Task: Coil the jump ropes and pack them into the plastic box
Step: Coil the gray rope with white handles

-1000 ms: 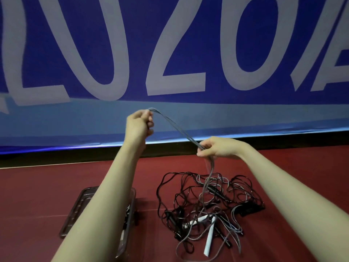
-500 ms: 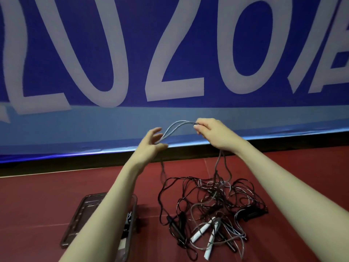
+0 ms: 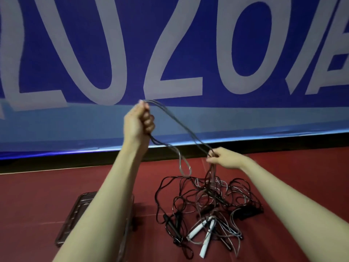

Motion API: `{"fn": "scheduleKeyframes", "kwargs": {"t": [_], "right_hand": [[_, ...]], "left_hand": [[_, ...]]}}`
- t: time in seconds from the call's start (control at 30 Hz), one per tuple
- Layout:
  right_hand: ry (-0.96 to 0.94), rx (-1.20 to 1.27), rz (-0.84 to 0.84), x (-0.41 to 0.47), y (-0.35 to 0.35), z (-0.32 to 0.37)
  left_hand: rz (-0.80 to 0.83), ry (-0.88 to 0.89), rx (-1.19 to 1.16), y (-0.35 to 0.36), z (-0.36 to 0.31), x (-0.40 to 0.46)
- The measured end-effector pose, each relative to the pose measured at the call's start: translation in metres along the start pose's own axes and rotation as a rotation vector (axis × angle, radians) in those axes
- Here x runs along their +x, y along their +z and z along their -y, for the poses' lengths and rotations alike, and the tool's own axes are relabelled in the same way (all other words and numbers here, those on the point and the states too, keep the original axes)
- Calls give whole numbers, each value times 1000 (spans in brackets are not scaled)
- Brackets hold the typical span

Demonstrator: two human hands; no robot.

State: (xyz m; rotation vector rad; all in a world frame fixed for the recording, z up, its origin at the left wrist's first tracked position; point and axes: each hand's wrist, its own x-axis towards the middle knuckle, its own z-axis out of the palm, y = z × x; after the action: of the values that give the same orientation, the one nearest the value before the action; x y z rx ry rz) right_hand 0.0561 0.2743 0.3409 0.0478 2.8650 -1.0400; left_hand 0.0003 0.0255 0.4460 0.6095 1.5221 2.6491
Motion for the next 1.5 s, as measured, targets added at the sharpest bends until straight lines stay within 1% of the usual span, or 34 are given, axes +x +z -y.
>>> {"fn": "scheduleKeyframes", "kwargs": {"t": [0.03, 0.07, 0.13, 0.23, 0.3, 0.37, 0.43, 0.47, 0.53, 0.63, 0.67, 0.73, 0.77, 0.83, 0.9, 0.97, 1.03, 1.13, 1.2, 1.27, 1.37, 1.43, 1.5], "right_hand": [[48, 41, 42, -4, 2, -11], [77, 84, 62, -8, 3, -18], [87, 107, 17, -10, 0, -23], [73, 96, -116, -5, -11, -14], [35, 121, -205, -3, -21, 0], [2, 71, -296, -4, -32, 17], [-40, -6, -338, -4, -41, 34], [-66, -46, -343, -5, -43, 43], [-93, -141, -350, -5, -41, 54], [-85, -283, -368, -7, -37, 67], [-86, -314, -379, -8, -36, 71], [-76, -354, -426, -9, -36, 76], [-62, -370, -473, -10, -37, 77], [-9, -414, -587, -14, -42, 77], [38, -464, -663, -17, -49, 72], [28, -465, -674, -17, -52, 66], [-21, -413, -657, -15, -52, 65], [-163, -340, -632, -14, -48, 72], [-259, -276, -625, -13, -47, 79], [-329, -219, -632, -12, -47, 84], [-359, -158, -627, -12, -46, 83], [-340, -45, -497, -12, -41, 79], [-300, 120, -278, -9, -31, 72]], "left_hand": [[-8, 17, -29, -7, -7, 3], [-11, 30, 4, -15, -9, 5], [-4, 16, 197, -28, -1, 4], [-24, -128, 455, -49, 29, 0], [-57, -235, 517, -64, 45, -5], [-46, -340, 538, -71, 54, -11], [-57, -413, 647, -73, 62, -14], [-85, -408, 703, -74, 66, -11], [-114, -334, 763, -65, 67, -7], [-42, -200, 728, -36, 53, -3], [-5, -153, 742, -28, 49, -1], [35, -90, 846, -21, 40, 5], [34, -82, 927, -22, 36, 8], [17, -129, 1093, -29, 31, 12], [28, -171, 1179, -28, 28, 10], [74, -136, 1144, -17, 27, 4], [163, -108, 1059, -1, 29, -3], [331, -142, 1082, 20, 36, -13], [390, -160, 1078, 28, 46, -18], [368, -114, 1014, 32, 54, -20], [216, -12, 812, 33, 51, -15], [172, 41, 715, 33, 43, -11], [147, 90, 661, 33, 35, -10]]}}
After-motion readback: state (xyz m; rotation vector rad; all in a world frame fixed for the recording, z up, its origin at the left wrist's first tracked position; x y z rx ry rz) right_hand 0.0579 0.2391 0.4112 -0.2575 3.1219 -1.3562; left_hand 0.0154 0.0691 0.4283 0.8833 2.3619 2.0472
